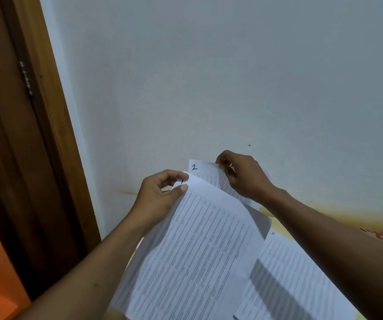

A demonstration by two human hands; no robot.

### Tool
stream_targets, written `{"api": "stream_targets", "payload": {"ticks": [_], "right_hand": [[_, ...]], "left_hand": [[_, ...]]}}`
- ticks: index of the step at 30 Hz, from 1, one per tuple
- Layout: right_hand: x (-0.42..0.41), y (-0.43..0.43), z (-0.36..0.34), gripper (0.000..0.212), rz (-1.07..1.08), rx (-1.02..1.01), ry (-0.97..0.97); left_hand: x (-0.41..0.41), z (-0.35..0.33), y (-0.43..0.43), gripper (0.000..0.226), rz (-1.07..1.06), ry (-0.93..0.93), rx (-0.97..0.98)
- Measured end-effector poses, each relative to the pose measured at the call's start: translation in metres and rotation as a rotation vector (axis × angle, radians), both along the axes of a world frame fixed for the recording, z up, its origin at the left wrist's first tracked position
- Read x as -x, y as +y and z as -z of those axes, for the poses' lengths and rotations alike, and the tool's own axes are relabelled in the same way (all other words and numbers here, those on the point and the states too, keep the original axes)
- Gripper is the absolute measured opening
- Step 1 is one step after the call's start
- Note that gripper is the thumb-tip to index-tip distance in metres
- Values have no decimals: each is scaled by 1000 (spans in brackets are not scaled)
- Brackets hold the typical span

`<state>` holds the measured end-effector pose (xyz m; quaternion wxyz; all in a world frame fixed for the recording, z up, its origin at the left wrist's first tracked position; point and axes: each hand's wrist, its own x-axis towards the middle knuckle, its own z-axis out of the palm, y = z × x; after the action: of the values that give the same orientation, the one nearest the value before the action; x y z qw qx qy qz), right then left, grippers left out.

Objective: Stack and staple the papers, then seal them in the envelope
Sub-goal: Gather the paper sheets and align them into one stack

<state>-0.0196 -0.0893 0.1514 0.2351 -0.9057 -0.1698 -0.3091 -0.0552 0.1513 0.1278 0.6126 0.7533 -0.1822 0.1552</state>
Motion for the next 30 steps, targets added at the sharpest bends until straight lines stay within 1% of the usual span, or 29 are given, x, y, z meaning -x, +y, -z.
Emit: {"api": "stream_targets", "payload": {"ticks": [2, 4, 8, 11, 14, 19, 23, 25, 28, 30], "right_hand": [[1, -3, -4, 19, 17, -47, -32], [4, -4, -6, 16, -11, -119, -29], [11, -3, -3, 13, -140, -245, 117], [15, -3, 7, 9, -199, -366, 226], [20, -4, 15, 9, -242, -469, 282], [28, -7, 25, 15, -255, -492, 314], [31, -11, 32, 4, -238, -502, 302], [31, -13, 37, 6, -218, -525, 308], [31, -13, 46, 4, -212, -543, 308], [31, -13, 50, 4, -203, -538, 314]], "left_hand": [[-2, -6, -2, 17, -12, -19, 5], [-2, -11, -6, 16, -40, -41, -6], [-6, -16, -13, 16, -100, -81, -27], [-10, -14, -18, 18, -155, -78, -44], [-11, -8, -23, 22, -187, -69, -78], [-12, -3, -31, 24, -234, -91, -112], [-12, 0, -35, 29, -238, -39, -72], [-13, 3, -36, 26, -218, -10, -44], [-13, 6, -37, 14, -197, 41, 27], [-13, 7, -37, 15, -189, 54, 43]]}}
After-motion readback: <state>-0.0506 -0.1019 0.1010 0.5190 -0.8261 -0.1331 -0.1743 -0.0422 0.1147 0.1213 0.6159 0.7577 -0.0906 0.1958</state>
